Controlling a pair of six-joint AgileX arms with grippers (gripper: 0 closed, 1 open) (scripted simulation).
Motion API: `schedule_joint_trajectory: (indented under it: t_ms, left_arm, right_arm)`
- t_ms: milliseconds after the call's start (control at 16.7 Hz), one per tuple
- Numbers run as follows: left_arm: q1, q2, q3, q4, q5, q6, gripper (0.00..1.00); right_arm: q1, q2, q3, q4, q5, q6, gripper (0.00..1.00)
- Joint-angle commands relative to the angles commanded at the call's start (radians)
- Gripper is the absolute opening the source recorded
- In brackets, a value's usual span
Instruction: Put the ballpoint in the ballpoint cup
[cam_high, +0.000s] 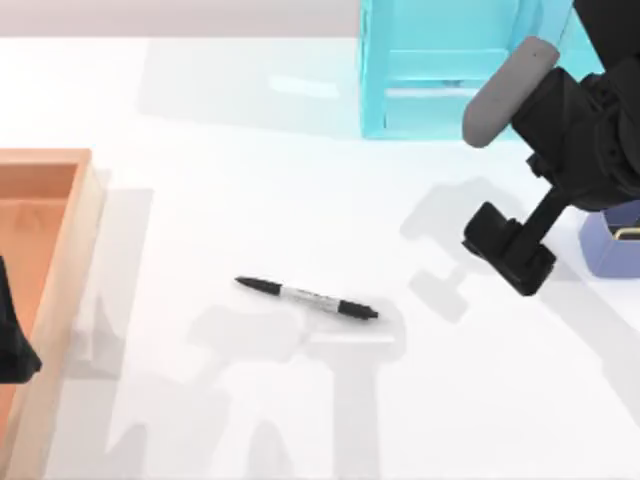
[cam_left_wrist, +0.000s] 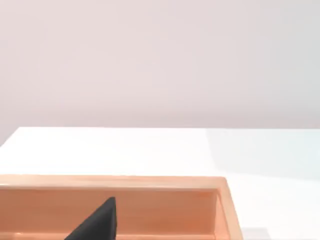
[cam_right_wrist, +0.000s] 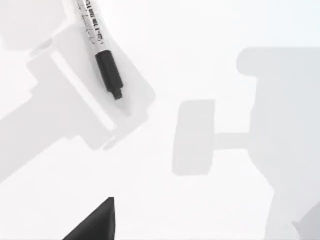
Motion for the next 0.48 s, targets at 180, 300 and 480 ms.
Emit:
schedule_joint_trajectory:
  t_ms: [180,300,480]
  left_arm:
    - [0.0,0.0,0.0,0.0,0.0,0.0,1.0]
    - [0.0,0.0,0.0,0.0,0.0,0.0,1.0]
    - [0.0,0.0,0.0,0.0,0.0,0.0,1.0]
  right_arm:
    - [0.077,0.275,0.268,-0.166,0.006,-0.044,1.0]
    - [0.12,0.443,0.44,-0.27,0.013,-0.065,1.0]
    - [0.173,0.663,0.68,-0.411,0.029,-0.086,1.0]
